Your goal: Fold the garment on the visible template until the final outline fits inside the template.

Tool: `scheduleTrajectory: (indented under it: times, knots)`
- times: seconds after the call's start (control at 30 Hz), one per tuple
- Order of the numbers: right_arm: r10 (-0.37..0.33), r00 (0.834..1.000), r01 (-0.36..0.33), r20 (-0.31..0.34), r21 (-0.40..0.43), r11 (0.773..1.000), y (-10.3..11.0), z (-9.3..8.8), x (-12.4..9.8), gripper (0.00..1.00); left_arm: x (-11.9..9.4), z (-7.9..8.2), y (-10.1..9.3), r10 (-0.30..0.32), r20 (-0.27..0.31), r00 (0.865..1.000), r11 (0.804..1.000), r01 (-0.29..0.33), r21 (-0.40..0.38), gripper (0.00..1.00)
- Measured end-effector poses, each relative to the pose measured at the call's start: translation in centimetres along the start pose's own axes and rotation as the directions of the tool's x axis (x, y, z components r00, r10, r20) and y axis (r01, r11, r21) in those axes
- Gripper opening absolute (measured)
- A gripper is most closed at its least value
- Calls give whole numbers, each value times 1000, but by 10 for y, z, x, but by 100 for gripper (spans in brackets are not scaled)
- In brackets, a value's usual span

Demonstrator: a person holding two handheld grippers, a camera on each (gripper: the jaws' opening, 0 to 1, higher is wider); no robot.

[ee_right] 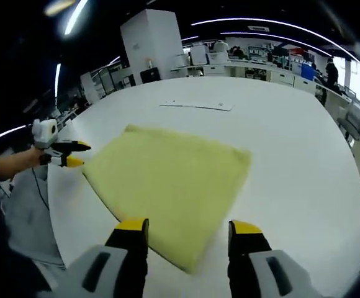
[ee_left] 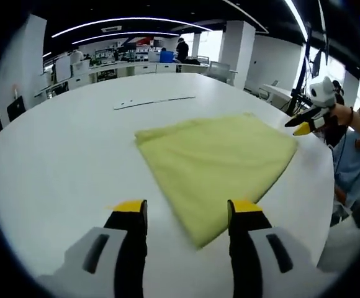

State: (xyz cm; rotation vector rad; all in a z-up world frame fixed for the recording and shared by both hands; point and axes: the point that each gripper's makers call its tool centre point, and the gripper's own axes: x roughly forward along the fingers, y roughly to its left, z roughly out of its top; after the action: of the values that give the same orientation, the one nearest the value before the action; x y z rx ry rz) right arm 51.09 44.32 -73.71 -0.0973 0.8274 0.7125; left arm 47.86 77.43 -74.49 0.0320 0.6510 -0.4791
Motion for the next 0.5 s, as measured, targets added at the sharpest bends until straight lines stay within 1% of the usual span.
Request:
scheduleTrajectory:
  times: [0.07,0.2,0.33,0.43,0.47,0.5]
  knots:
    - [0,1000,0,5,-3,1000,1,-4,-3,41,-1,-4,-2,-3,-12,1000,1000,3,0,42]
    - [6,1000,-6,5,-1,1000,4,-12,-7,40,-3,-15,-6,-6,-43,999,1000,6,0,38]
    - [17,1000,-17,-12,-4,1000,8,-20,-8,30,-4,-23,-11,-15,-67,998,1000,16,6,34]
    - [23,999,-23,-33,1,1000,10,-28,-8,26,-4,-28,-14,-21,-85,996,1000,22,9,26]
    - [17,999,-17,-37,-3,1000,10,-30,-9,25,-5,-29,-14,-18,-92,996,1000,19,10,23]
    - [8,999,-8,-37,-4,1000,9,-31,-10,24,-5,-31,-14,-17,-94,995,1000,18,11,21]
